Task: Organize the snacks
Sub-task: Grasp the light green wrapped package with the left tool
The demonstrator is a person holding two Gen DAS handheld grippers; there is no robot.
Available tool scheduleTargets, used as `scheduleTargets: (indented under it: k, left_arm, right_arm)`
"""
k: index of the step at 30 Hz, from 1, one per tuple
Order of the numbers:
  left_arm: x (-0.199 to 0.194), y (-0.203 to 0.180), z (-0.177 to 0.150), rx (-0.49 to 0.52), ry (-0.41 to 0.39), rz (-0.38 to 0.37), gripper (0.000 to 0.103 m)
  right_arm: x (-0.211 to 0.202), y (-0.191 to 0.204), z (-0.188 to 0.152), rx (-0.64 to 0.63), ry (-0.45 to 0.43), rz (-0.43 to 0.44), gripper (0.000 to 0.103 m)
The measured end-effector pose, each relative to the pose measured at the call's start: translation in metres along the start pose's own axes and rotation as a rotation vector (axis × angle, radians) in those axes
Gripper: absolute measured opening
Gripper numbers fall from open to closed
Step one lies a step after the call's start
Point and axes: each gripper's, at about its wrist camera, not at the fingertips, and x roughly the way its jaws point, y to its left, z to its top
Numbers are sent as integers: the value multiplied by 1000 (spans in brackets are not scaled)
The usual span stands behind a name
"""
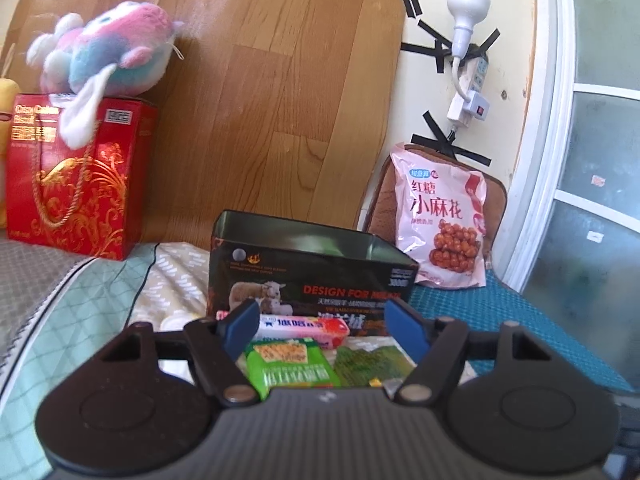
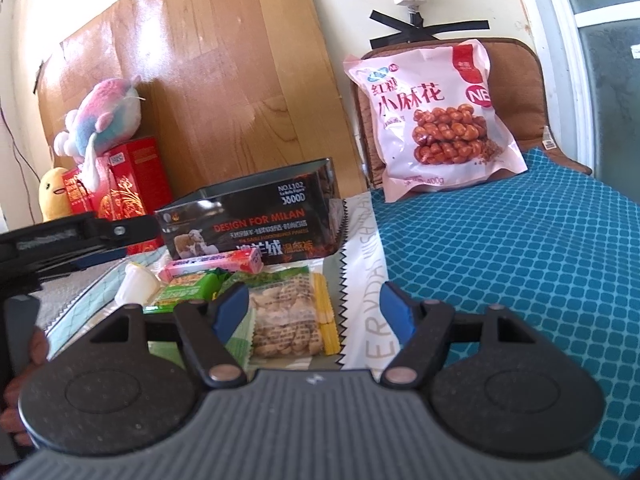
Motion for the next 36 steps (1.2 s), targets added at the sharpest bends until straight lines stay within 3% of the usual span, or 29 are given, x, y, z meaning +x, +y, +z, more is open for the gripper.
scheduleTargets:
  k: [5, 8, 10, 13, 15, 16, 17, 18, 20, 21, 25, 27, 29, 30, 32, 34, 35, 36]
  left_arm:
    - [-17, -5, -11, 6, 49, -13, 71]
    - [-21, -2, -14, -17, 86, -24, 71]
    - [-17, -2, -16, -29, 130, -66, 71]
    - [-3, -8, -24, -3, 204, -72, 71]
    - [9, -10, -32, -5, 271, -69, 64]
    - [13, -9, -35, -8, 284, -80, 63]
    - [13, -9, -35, -14, 280, -98, 54]
    - [12, -8, -35, -19, 269, -119, 42]
    - [12, -7, -36, -22, 262, -129, 37]
    - [11, -7, -36, -25, 255, -140, 28]
    - [8, -6, -34, -33, 232, -154, 18]
    - [7, -5, -34, -45, 228, -166, 12]
    - [7, -4, -33, -51, 227, -155, 12]
    - [7, -3, -33, -57, 226, -150, 12]
    - [6, 1, -33, -82, 224, -132, 14]
    - [5, 8, -32, -120, 217, -118, 14]
    - [5, 12, -32, -140, 214, -115, 19]
    - [5, 15, -32, -159, 214, -112, 31]
  right_arm:
    - [4, 6, 0, -38, 34, 74, 74]
    - [11, 12, 0, -78, 97, 147, 74]
    - [20, 20, -1, -128, 170, 197, 77]
    - [27, 33, -4, -204, 223, 240, 82]
    - [28, 36, -5, -226, 237, 251, 81]
    - [28, 37, -5, -227, 235, 250, 79]
    - [27, 37, -6, -226, 233, 246, 74]
    - [27, 36, -6, -223, 228, 249, 63]
    - [25, 36, -7, -226, 219, 264, 53]
    - [24, 37, -7, -231, 216, 266, 49]
    - [16, 37, -7, -242, 175, 275, 41]
    - [11, 34, -5, -224, 139, 274, 32]
    - [7, 24, -3, -163, 101, 209, 19]
    - [7, 24, -3, -163, 101, 209, 19]
    - [11, 13, 0, -82, 96, 147, 23]
    - [12, 11, 1, -66, 98, 145, 23]
    - [12, 10, 1, -60, 98, 152, 25]
    - [11, 11, 0, -64, 94, 156, 35]
